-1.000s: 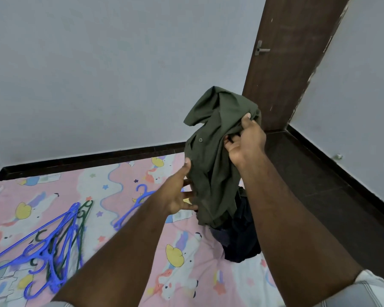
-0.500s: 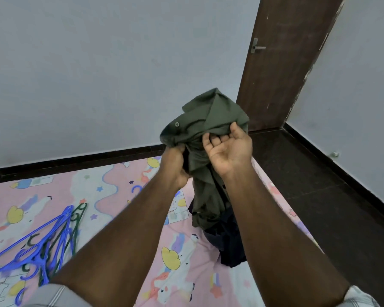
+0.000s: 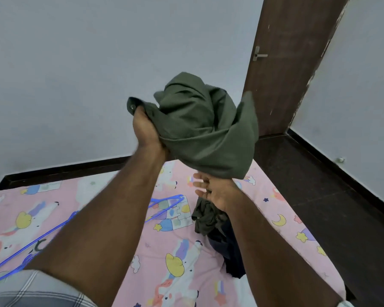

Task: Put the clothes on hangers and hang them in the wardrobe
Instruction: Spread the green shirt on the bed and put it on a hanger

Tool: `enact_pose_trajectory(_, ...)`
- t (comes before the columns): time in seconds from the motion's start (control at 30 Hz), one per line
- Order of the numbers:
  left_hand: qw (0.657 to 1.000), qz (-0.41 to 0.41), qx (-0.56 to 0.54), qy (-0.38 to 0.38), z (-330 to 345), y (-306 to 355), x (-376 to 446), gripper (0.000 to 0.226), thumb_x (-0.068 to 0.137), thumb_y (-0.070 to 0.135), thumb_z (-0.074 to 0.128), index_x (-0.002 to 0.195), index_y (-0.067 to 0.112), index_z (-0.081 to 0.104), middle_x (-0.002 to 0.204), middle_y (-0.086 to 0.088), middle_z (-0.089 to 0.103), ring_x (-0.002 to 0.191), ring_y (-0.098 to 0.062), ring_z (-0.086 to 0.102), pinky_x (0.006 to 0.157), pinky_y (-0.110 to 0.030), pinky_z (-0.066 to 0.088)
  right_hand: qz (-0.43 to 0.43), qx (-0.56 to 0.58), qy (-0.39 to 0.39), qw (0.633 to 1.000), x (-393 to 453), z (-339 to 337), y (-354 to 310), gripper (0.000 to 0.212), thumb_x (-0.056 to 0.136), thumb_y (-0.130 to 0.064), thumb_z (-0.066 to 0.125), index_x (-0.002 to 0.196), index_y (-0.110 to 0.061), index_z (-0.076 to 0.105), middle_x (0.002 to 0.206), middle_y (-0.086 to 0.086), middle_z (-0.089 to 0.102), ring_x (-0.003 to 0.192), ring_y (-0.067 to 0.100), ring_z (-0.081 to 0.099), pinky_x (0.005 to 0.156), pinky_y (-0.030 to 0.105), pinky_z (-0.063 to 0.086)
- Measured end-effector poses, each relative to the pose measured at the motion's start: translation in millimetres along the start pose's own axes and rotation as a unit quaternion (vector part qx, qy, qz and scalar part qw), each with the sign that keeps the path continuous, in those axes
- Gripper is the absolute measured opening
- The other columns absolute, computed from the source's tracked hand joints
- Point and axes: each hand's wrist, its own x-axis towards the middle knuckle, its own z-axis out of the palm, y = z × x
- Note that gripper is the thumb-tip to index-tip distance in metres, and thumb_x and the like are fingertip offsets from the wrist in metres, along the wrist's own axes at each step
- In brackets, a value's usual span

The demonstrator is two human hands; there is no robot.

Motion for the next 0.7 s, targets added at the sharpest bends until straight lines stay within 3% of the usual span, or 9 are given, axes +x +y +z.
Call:
enact_pose_trajectory(0.07, 0.997, 0.057, 0.04, 0.031, -4.8, 17.3, 3.0, 0.055, 0.096, 0.045, 0.043, 0.051, 0.02, 0.065, 0.064, -0.003, 0.065, 0.065, -0.025, 0.065, 0.075, -0.034, 0.054, 0.025, -0.092, -0.038, 0.995, -4.3, -2.3, 6.8, 0.02, 0.096, -0.027, 0.067, 0.109, -0.011, 0.069, 0.114, 0.007, 0.071, 0.093, 0.022, 0.069, 0.075, 0.031, 0.057)
enact_pose_trajectory(0.1, 0.992, 0.091, 0.066, 0.059, -9.1, 27.4, 5.3, 0.045, 0.087, 0.04, 0.051, 0.045, 0.023, 0.053, 0.059, 0.003, 0.053, 0.064, -0.023, 0.053, 0.076, -0.035, 0.047, 0.034, -0.148, -0.055, 0.987, -7.6, -2.8, 9.2, 0.023, 0.094, -0.029, 0.069, 0.111, -0.013, 0.069, 0.113, 0.006, 0.07, 0.091, 0.021, 0.069, 0.075, 0.029, 0.057)
enact_pose_trajectory(0.27, 0.934, 0.21, 0.285, 0.056, -36.0, 56.5, 2.0, 0.022, 0.076, 0.028, 0.045, 0.058, 0.023, 0.034, 0.049, 0.013, 0.031, 0.05, -0.009, 0.028, 0.051, -0.025, 0.027, 0.082, -0.413, -0.216, 0.881, -31.2, 17.8, 17.8, 0.032, 0.095, -0.024, 0.065, 0.125, -0.015, 0.064, 0.112, -0.001, 0.066, 0.097, 0.02, 0.066, 0.084, 0.032, 0.054)
enact_pose_trajectory(0.37, 0.901, 0.256, 0.35, 0.014, -51.6, 69.9, -9.2, 0.026, 0.086, 0.014, 0.044, 0.063, 0.018, 0.031, 0.049, 0.015, 0.029, 0.047, -0.006, 0.025, 0.045, -0.022, 0.022, 0.074, -0.359, -0.378, 0.851, -46.9, 39.5, 6.8, 0.037, 0.094, -0.017, 0.065, 0.13, -0.016, 0.06, 0.118, 0.0, 0.068, 0.101, 0.021, 0.068, 0.078, 0.028, 0.055)
enact_pose_trajectory(0.43, 0.881, 0.266, 0.392, -0.004, -69.8, 77.7, -13.7, 0.023, 0.082, 0.015, 0.044, 0.062, 0.014, 0.034, 0.055, 0.007, 0.031, 0.054, -0.012, 0.029, 0.052, -0.028, 0.025, 0.021, -0.222, -0.444, 0.868, -55.8, 50.7, -12.7, 0.027, 0.096, -0.011, 0.06, 0.122, -0.015, 0.064, 0.116, 0.007, 0.07, 0.096, 0.022, 0.071, 0.074, 0.027, 0.058)
enact_pose_trajectory(0.5, 0.857, 0.27, 0.437, -0.025, -88.0, 85.9, -19.3, 0.024, 0.08, 0.017, 0.044, 0.057, 0.02, 0.037, 0.057, 0.007, 0.036, 0.059, -0.015, 0.032, 0.057, -0.033, 0.027, -0.081, -0.048, -0.365, 0.926, -65.6, 65.3, -35.8, 0.01, 0.093, -0.013, 0.065, 0.103, -0.011, 0.067, 0.093, 0.01, 0.072, 0.077, 0.021, 0.071, 0.061, 0.025, 0.056)
enact_pose_trajectory(0.57, 0.83, 0.281, 0.479, -0.05, -102.8, 91.5, -28.0, 0.025, 0.079, 0.016, 0.043, 0.055, 0.022, 0.045, 0.057, 0.014, 0.042, 0.059, -0.011, 0.037, 0.059, -0.031, 0.031, -0.192, 0.047, -0.165, 0.966, -68.1, 78.6, -53.9, 0.013, 0.088, -0.016, 0.074, 0.087, -0.012, 0.061, 0.075, 0.007, 0.064, 0.065, 0.02, 0.062, 0.052, 0.024, 0.049)
enact_pose_trajectory(0.63, 0.812, 0.287, 0.501, -0.083, -116.8, 94.8, -36.6, 0.02, 0.077, 0.017, 0.042, 0.059, 0.019, 0.05, 0.059, 0.013, 0.046, 0.061, -0.011, 0.041, 0.06, -0.031, 0.034, -0.26, -0.011, -0.013, 0.965, -56.4, 87.6, -57.3, 0.028, 0.083, -0.015, 0.08, 0.102, -0.014, 0.061, 0.094, 0.005, 0.061, 0.078, 0.02, 0.061, 0.055, 0.024, 0.049)
enact_pose_trajectory(0.7, 0.798, 0.297, 0.514, -0.106, -128.2, 96.5, -45.9, 0.02, 0.076, 0.018, 0.041, 0.06, 0.021, 0.052, 0.059, 0.012, 0.048, 0.061, -0.01, 0.043, 0.06, -0.031, 0.034, -0.255, -0.156, 0.013, 0.954, -44.1, 93.3, -47.4, 0.067, 0.079, -0.017, 0.083, 0.137, -0.02, 0.051, 0.129, 0.004, 0.053, 0.11, 0.022, 0.058, 0.076, 0.026, 0.05)
